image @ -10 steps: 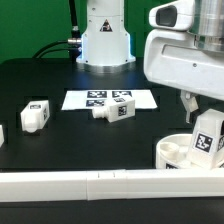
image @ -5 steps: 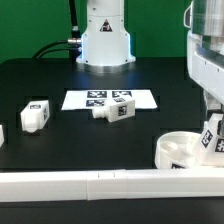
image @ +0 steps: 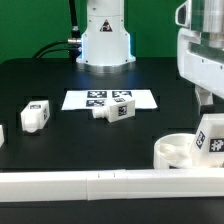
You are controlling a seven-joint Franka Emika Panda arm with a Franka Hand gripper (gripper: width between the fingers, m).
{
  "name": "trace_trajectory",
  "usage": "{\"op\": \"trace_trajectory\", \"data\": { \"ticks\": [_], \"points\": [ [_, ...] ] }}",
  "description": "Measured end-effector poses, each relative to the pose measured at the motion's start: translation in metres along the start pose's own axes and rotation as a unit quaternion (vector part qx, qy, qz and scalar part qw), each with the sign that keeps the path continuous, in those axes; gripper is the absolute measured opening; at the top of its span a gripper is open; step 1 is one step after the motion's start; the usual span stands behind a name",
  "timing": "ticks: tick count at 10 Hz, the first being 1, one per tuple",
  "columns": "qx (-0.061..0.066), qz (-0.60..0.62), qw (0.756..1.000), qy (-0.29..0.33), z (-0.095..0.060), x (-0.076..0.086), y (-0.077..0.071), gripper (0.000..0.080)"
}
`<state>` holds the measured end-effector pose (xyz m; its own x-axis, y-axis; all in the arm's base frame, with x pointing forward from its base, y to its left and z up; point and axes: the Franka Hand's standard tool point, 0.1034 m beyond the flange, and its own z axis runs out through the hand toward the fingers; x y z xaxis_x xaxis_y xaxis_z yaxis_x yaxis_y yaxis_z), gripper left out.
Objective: Assemble stool
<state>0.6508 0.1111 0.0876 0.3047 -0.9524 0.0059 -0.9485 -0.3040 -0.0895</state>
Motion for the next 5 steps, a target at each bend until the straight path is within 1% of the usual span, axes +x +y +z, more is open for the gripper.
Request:
{"op": "trace_trajectory", "data": {
  "ticks": [1, 2, 3, 5],
  "points": [
    [0.002, -0.084, 0.997, -0.002, -0.0023, -0.0028, -0.0013, 0.0628],
    [0.004, -0.14, 0.99, -0.001, -0.0029, -0.0033, -0.0016, 0.0628],
    [0.004, -0.165, 0.986, -0.001, -0.0021, -0.0029, -0.0012, 0.0645],
    [0.003, -0.227, 0.974, 0.0, -0.0018, -0.0028, -0.001, 0.0649]
  ]
}}
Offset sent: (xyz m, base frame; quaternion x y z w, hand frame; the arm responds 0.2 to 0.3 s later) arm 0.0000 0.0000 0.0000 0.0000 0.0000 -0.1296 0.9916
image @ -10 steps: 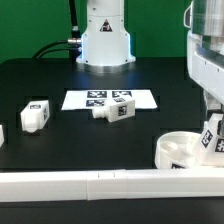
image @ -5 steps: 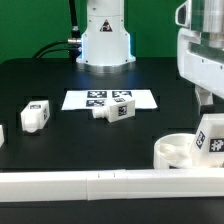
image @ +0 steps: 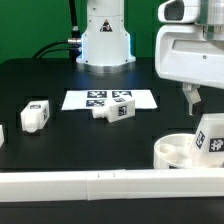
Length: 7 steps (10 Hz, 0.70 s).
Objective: Assemble stool
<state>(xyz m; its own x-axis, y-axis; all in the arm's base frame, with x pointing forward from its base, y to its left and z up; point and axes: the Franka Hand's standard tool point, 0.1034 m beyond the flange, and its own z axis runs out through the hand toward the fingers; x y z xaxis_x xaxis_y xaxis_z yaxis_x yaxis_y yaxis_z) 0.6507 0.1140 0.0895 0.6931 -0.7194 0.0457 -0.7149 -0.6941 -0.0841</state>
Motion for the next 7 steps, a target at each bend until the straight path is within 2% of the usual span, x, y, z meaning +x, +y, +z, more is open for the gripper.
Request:
{"op": "trace_trajectory", "data": {
  "ticks": [1, 2, 3, 4, 7],
  "points": [
    [0.001, -0.033, 0.999, 0.001, -0.0005, -0.0005, -0.0006, 0.0649],
    [0.009, -0.147, 0.989, 0.009, -0.004, -0.0016, -0.0038, 0.0649],
    [0.01, -0.229, 0.973, 0.013, -0.0043, -0.0005, -0.0002, 0.0649],
    [0.008, -0.293, 0.956, 0.012, -0.0034, 0.0021, 0.0033, 0.0649],
    [0.003, -0.382, 0.924, 0.014, -0.0026, 0.0044, 0.0055, 0.0649]
  ]
}}
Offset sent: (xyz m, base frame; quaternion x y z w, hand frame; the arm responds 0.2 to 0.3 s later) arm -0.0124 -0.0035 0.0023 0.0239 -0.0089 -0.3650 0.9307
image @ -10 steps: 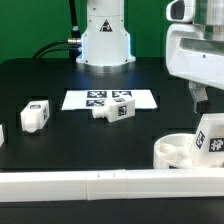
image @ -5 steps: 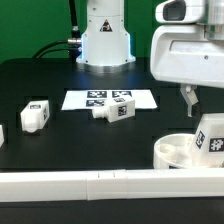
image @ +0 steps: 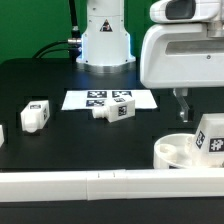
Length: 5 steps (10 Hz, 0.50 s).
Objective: Assemble stool
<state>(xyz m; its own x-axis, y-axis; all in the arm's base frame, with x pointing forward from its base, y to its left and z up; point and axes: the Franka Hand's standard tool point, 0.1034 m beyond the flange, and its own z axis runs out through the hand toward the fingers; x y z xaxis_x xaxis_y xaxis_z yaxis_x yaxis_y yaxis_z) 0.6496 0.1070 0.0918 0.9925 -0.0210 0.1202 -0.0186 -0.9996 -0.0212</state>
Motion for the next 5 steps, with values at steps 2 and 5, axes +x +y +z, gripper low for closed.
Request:
{"op": "trace_trajectory", "data": {
  "ticks": [2, 5],
  "points": [
    [-0.004, -0.144, 0.99, -0.003, 0.006, -0.003, -0.017, 0.0649],
    [-0.004, -0.315, 0.949, -0.012, 0.001, -0.002, -0.002, 0.0649]
  ]
}}
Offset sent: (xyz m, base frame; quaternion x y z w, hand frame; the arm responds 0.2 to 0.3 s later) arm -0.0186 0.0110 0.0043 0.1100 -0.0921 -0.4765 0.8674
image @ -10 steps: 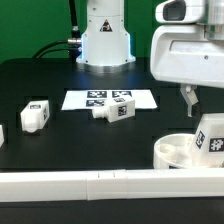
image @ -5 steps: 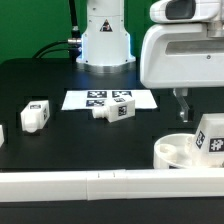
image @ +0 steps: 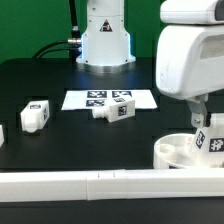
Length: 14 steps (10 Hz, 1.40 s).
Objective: Assemble stool
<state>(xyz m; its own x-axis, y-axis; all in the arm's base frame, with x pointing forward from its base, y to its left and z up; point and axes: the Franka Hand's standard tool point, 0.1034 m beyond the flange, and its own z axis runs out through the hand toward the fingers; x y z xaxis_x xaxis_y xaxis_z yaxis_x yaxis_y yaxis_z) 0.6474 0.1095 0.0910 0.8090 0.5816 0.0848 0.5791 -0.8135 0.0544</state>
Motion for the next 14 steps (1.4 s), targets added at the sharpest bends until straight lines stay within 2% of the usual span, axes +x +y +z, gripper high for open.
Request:
{"op": "trace_trajectory", "data": {
  "ticks": [3, 4, 5, 11, 12, 13, 14],
  "points": [
    [-0.013, -0.091, 0.996, -0.01, 0.001, -0.003, 0.005, 0.0649],
    [-0.02, -0.156, 0.987, -0.017, 0.001, -0.005, 0.008, 0.0649],
    [-0.028, -0.265, 0.963, -0.032, 0.001, -0.01, 0.008, 0.0649],
    [-0.027, -0.403, 0.913, -0.054, 0.003, -0.02, 0.022, 0.0649],
    [-0.029, -0.436, 0.897, -0.059, 0.002, -0.021, 0.025, 0.0649],
    [-0.039, -0.458, 0.886, -0.064, 0.009, -0.019, 0.021, 0.0649],
    [-0.04, -0.489, 0.869, -0.065, 0.035, -0.01, -0.002, 0.0649]
  ]
}}
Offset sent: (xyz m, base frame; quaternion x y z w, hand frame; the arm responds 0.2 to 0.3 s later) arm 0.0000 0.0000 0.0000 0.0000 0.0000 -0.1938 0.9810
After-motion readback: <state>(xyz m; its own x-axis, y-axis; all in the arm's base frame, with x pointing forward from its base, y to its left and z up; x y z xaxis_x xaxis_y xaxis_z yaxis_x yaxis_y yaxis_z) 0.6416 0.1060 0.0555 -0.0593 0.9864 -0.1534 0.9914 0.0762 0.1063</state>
